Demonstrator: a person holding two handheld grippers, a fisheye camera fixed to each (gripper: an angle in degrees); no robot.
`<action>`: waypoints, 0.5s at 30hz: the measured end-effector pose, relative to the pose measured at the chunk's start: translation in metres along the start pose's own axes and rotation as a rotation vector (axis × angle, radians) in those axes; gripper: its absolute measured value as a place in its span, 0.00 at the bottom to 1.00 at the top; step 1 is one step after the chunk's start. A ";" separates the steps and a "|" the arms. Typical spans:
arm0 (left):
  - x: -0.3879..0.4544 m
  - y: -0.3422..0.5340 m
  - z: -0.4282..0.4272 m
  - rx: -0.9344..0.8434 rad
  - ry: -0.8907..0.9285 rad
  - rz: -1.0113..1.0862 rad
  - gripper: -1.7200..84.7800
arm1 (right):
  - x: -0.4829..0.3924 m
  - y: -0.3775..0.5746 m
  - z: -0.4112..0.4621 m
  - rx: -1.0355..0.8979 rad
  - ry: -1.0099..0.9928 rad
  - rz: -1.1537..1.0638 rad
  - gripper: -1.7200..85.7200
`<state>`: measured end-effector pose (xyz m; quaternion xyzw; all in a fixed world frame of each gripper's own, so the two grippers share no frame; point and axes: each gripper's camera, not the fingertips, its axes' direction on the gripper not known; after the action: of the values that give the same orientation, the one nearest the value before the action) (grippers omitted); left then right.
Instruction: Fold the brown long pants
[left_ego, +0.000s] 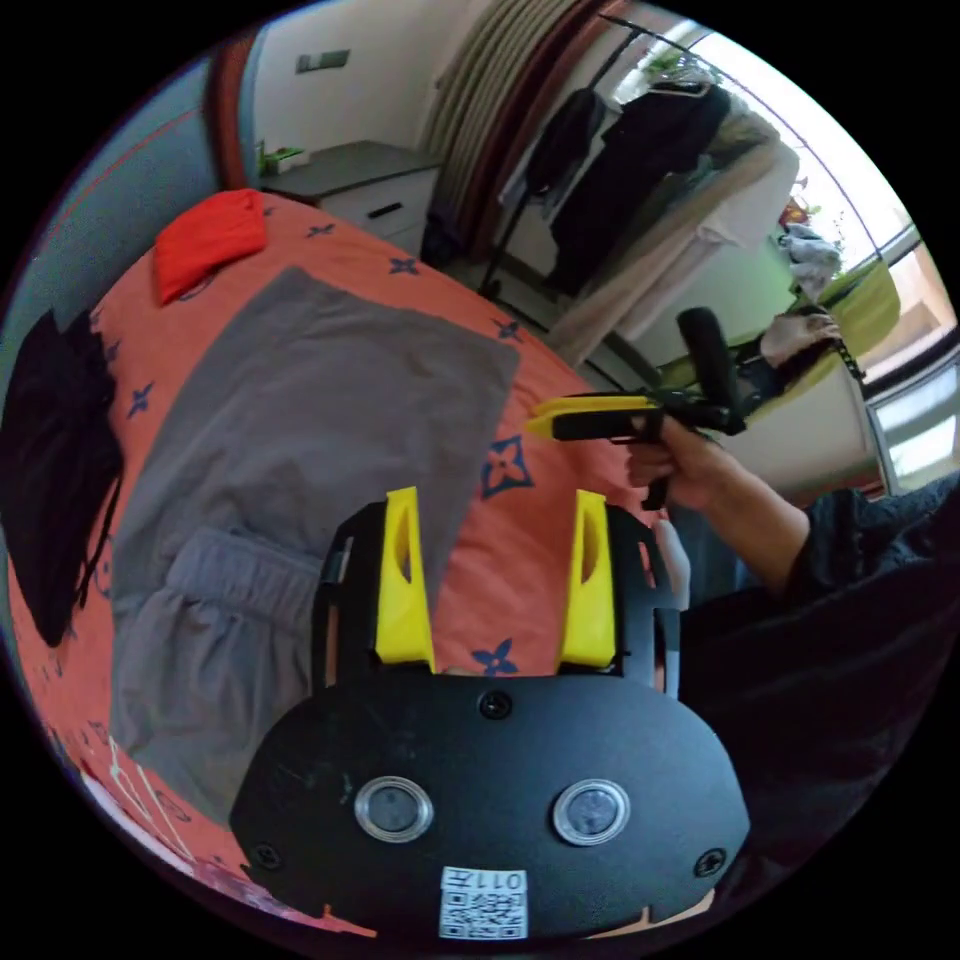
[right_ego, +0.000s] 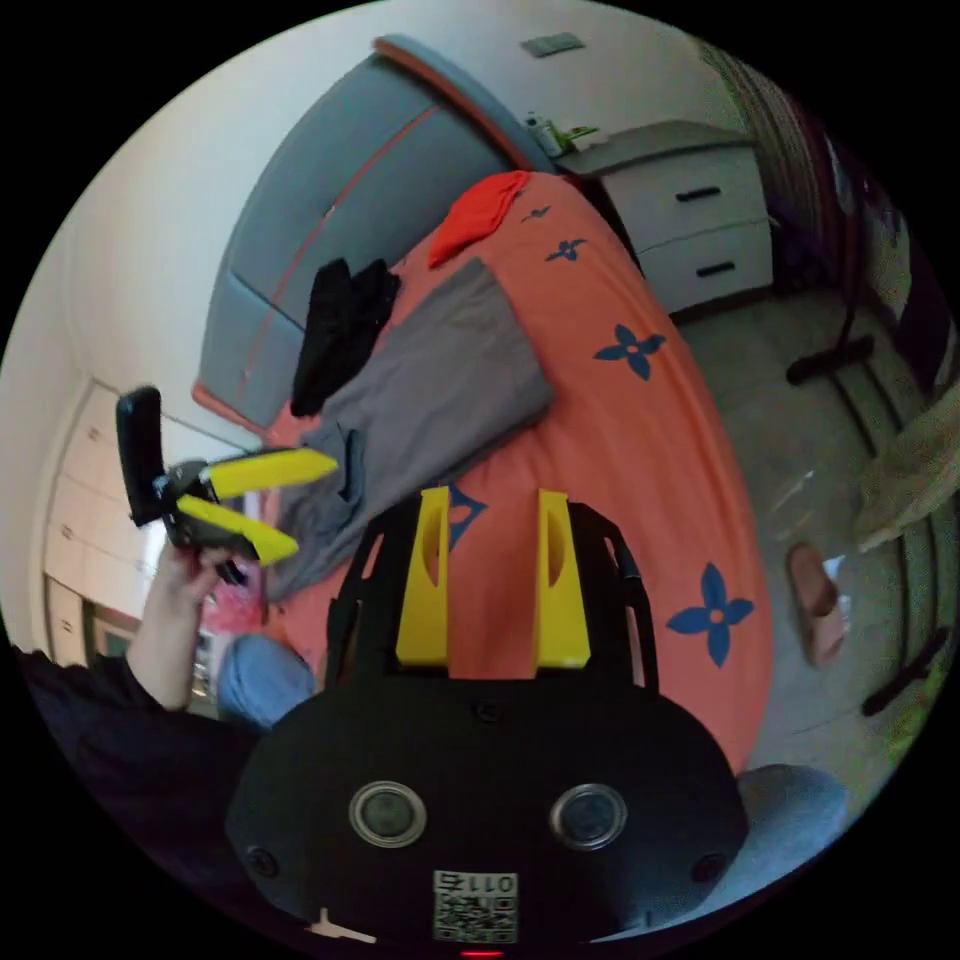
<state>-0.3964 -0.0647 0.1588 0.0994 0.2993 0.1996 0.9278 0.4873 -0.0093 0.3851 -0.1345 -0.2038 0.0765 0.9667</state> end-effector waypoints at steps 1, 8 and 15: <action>0.010 0.003 0.001 0.035 0.040 0.015 0.20 | 0.013 0.002 0.000 0.033 -0.065 0.048 0.15; 0.002 0.129 -0.045 0.391 -0.079 -0.326 0.18 | 0.053 -0.017 0.020 0.119 -0.261 0.270 0.12; -0.005 0.281 -0.070 0.688 -0.169 -0.606 0.18 | 0.067 -0.002 0.016 0.309 -0.455 0.509 0.05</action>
<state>-0.5291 0.1906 0.1905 0.3254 0.2870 -0.2004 0.8784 0.5416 0.0060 0.4250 -0.0131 -0.3595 0.3722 0.8556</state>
